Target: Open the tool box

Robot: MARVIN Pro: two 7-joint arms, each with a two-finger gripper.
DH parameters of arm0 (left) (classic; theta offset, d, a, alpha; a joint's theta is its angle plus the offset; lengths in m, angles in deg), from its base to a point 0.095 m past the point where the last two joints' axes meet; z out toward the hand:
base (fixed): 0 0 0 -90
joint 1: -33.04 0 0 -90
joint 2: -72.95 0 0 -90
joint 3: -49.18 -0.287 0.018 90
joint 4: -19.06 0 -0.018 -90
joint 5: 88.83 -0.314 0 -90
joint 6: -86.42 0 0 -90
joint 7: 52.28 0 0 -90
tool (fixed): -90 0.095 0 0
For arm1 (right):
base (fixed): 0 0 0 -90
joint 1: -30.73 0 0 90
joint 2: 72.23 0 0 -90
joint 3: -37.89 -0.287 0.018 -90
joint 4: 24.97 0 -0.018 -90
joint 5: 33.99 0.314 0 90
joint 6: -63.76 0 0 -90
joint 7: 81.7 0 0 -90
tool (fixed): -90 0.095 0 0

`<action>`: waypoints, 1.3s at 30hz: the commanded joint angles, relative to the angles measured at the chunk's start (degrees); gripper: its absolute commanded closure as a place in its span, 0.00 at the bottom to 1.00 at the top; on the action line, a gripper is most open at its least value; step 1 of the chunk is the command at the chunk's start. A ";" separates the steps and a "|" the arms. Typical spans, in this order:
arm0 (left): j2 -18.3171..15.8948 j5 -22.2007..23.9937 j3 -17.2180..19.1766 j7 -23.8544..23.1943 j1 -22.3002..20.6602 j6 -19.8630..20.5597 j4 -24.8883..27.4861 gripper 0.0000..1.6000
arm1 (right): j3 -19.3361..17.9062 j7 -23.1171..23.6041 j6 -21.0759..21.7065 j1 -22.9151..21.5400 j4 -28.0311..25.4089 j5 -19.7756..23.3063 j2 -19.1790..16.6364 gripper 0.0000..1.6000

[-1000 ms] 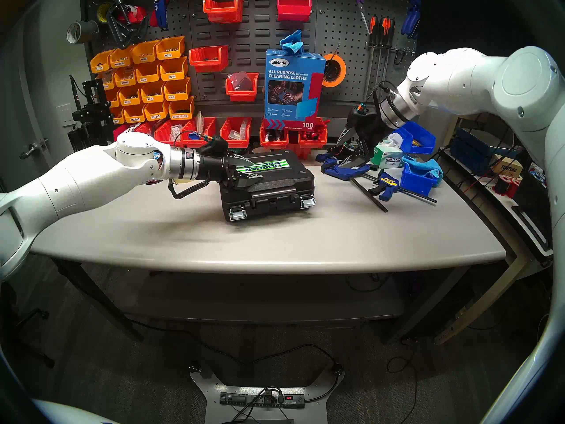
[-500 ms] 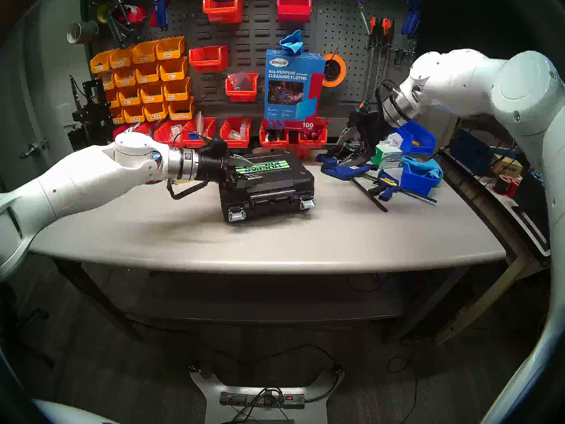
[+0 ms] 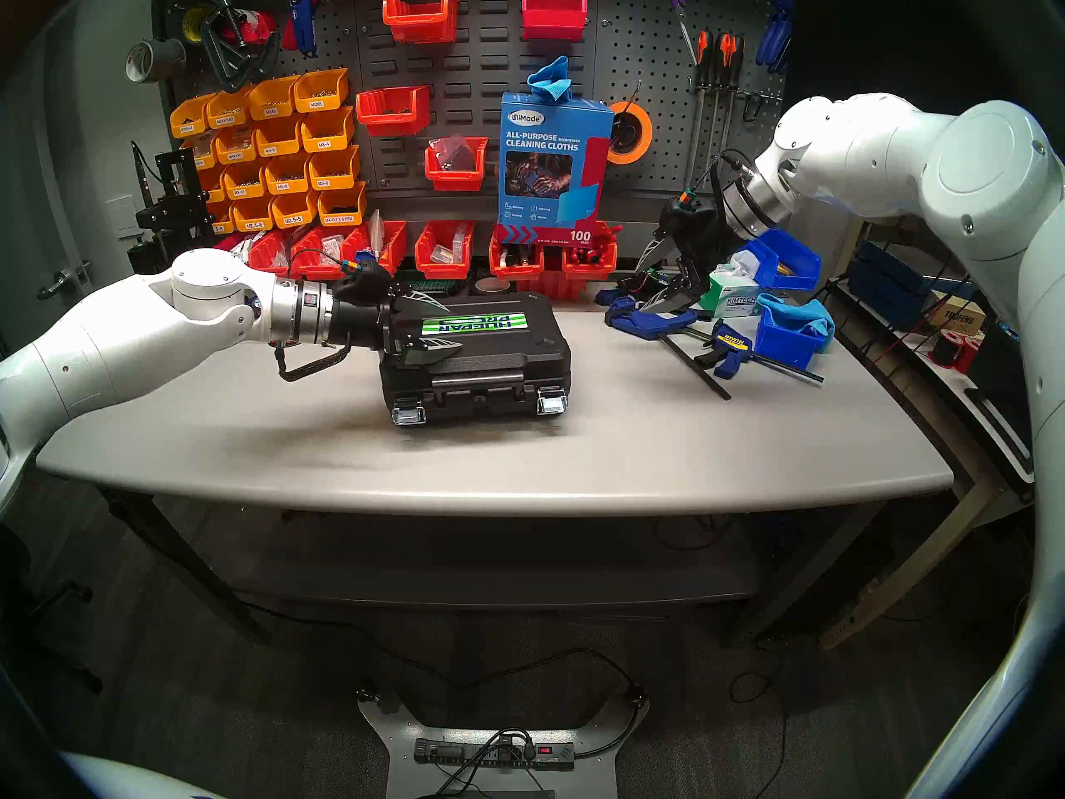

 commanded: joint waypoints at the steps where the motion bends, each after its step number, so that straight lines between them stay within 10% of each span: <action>1: -1.58 0.25 0.84 -0.68 -0.76 -0.87 -0.07 0.00 | -0.41 0.14 0.18 0.06 1.61 0.35 0.36 0.00; 13: -1.72 1.53 3.40 -3.03 -2.96 -1.62 1.77 0.00 | -0.40 0.43 0.14 0.25 1.97 0.51 0.43 0.00; 39: -6.50 -11.21 2.84 -11.92 -7.43 3.02 12.52 0.00 | -0.40 0.84 0.15 0.59 2.62 0.81 0.57 0.00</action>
